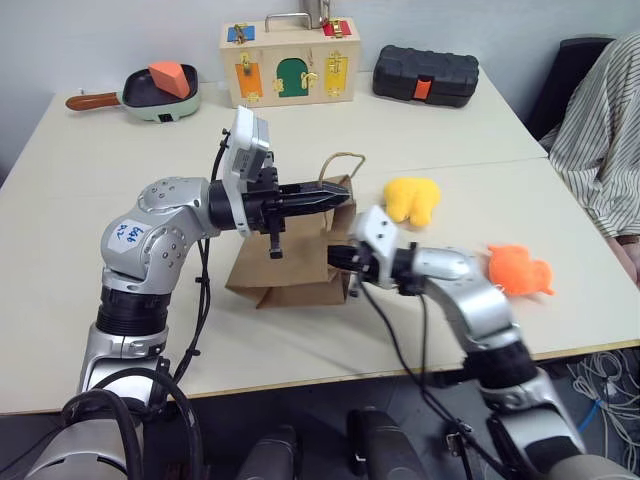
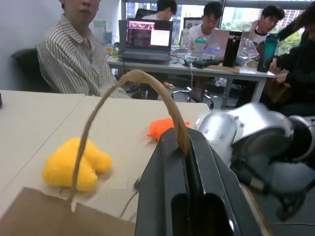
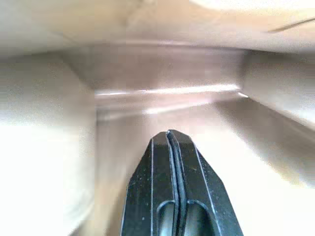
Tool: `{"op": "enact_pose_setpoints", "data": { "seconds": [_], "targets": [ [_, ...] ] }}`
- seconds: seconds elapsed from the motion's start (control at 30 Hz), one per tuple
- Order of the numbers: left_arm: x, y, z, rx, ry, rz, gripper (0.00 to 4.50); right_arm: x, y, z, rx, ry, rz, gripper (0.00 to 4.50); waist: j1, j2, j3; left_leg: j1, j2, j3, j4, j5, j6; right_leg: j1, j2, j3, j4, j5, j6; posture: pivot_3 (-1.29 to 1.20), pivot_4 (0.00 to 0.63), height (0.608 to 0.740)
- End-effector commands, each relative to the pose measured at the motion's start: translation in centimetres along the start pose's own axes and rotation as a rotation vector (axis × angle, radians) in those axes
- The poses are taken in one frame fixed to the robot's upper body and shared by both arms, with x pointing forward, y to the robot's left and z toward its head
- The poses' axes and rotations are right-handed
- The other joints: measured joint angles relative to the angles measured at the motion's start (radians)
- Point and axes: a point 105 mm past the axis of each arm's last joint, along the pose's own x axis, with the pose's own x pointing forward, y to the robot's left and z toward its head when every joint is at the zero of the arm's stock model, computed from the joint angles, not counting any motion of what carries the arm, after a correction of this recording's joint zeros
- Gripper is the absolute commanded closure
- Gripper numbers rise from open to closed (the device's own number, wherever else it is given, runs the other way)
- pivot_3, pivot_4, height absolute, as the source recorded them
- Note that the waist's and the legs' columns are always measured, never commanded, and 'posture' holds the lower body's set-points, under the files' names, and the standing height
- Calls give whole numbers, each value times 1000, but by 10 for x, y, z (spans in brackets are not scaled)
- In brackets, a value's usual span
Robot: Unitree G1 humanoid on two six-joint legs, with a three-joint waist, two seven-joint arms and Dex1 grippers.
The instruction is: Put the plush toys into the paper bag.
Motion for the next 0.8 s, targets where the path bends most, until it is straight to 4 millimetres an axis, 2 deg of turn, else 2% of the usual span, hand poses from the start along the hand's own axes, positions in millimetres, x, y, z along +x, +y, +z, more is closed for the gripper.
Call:
{"op": "enact_pose_setpoints", "data": {
  "seconds": [0.03,0.1,0.17,0.27,0.3,0.4,0.5,0.53,0.6,0.8],
  "targets": [
    [-4,-5,8,30,-5,-15,4500,-36,-10,14,44,-17,-84,4480,7,0,0,0,0,0,0,0,0,0,0,1,-1,0,0,0,150,740],
    [-5,-6,7,27,-1,-19,4500,-59,-37,6,91,27,-235,4123,10,0,0,0,-1,1,1,0,0,1,0,2,-5,0,0,0,150,740],
    [-5,-6,7,24,3,-23,4500,-70,-57,2,119,48,-329,3621,14,0,0,0,-1,1,1,0,0,1,0,2,-5,0,0,0,150,740],
    [-4,-6,6,26,7,-25,4500,-72,-86,-5,130,73,-454,2686,9,0,0,1,-1,2,1,0,0,1,0,2,-5,0,0,0,150,740],
    [-4,-5,6,26,7,-25,4500,-71,-92,-7,131,81,-476,2236,10,0,0,1,-1,3,0,0,0,1,0,3,-4,0,0,0,150,740],
    [-5,-4,6,28,10,-23,4500,-70,-126,-23,96,145,-623,1340,9,0,0,1,0,3,0,0,0,0,0,2,-4,0,0,0,150,740],
    [-5,-4,6,30,13,-22,4500,-68,-153,-28,173,121,-749,196,7,0,0,1,-1,4,0,0,0,0,0,3,-3,0,0,0,150,740],
    [-6,-5,5,32,15,-21,4500,-67,-163,-28,224,97,-790,55,6,0,0,1,0,4,0,0,0,0,0,2,-3,0,0,0,150,740],
    [-6,-5,5,36,19,-19,4500,-64,-173,-29,310,65,-838,55,5,0,0,1,0,4,0,0,0,-1,0,2,-3,0,0,0,150,740],
    [-8,-5,6,42,17,-5,4500,-49,-183,-47,607,8,-853,55,3,0,0,1,0,3,1,0,0,-1,0,2,-1,0,0,0,150,740]
  ]
}}
